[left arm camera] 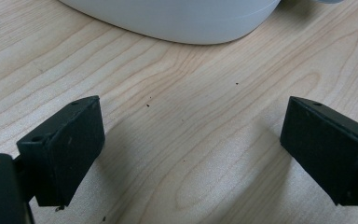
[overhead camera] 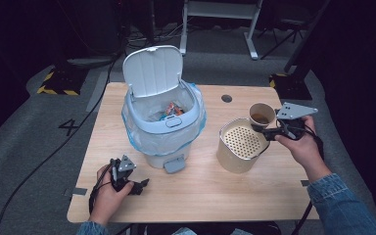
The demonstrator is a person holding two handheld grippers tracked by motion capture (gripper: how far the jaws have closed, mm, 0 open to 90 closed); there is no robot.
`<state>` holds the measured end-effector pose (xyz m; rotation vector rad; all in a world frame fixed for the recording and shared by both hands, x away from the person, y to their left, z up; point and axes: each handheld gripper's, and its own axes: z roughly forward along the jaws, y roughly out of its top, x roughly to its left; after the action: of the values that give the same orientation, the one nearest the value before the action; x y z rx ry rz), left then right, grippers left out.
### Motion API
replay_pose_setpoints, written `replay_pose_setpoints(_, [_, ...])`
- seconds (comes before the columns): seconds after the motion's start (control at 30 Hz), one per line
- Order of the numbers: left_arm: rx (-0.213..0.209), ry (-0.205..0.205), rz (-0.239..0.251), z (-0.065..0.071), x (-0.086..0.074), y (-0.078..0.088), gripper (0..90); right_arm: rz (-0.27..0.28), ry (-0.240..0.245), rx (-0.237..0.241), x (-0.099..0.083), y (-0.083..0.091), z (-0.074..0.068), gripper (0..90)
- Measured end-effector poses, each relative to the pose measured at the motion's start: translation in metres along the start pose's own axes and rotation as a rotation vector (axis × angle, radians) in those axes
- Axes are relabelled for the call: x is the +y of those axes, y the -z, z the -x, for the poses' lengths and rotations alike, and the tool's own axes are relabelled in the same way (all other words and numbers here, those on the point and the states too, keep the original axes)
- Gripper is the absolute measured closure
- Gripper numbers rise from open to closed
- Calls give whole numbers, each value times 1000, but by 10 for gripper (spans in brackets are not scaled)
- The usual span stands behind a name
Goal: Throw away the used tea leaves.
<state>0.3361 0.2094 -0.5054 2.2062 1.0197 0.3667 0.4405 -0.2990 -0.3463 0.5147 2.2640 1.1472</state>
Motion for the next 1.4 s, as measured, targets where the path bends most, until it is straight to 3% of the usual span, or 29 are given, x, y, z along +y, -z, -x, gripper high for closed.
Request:
replay_pose_setpoints(0.17, [1,0,2,0,0,0,66,-4,147,-66,4,3,-3,336])
replay_pose_setpoints(0.3, [6,-6,1,0,0,0,67,-17,304,-120,7,4,-9,344])
replay_pose_setpoints(0.53, [6,-6,1,0,0,0,68,-63,485,-199,7,4,-17,350])
replay_pose_setpoints(0.57, [6,-7,-1,0,0,0,68,-76,532,-217,7,4,-19,351])
replay_pose_setpoints(0.83, [6,-7,-1,0,0,0,68,-172,768,-315,7,0,-33,353])
replay_pose_setpoints(1.0, [7,-6,1,0,0,0,68,-229,968,-404,9,-3,-46,353])
replay_pose_setpoints(1.1, [7,-7,1,0,0,0,68,-261,1036,-436,8,-6,-52,354])
replay_pose_setpoints(1.27, [6,-6,1,0,0,0,68,-324,1202,-515,5,-11,-59,354])
replay_pose_setpoints(1.37, [7,-6,1,0,0,0,68,-372,1339,-579,2,-15,-66,354])
replay_pose_setpoints(1.4, [6,-7,-1,0,0,0,68,-383,1406,-613,0,-17,-69,354])
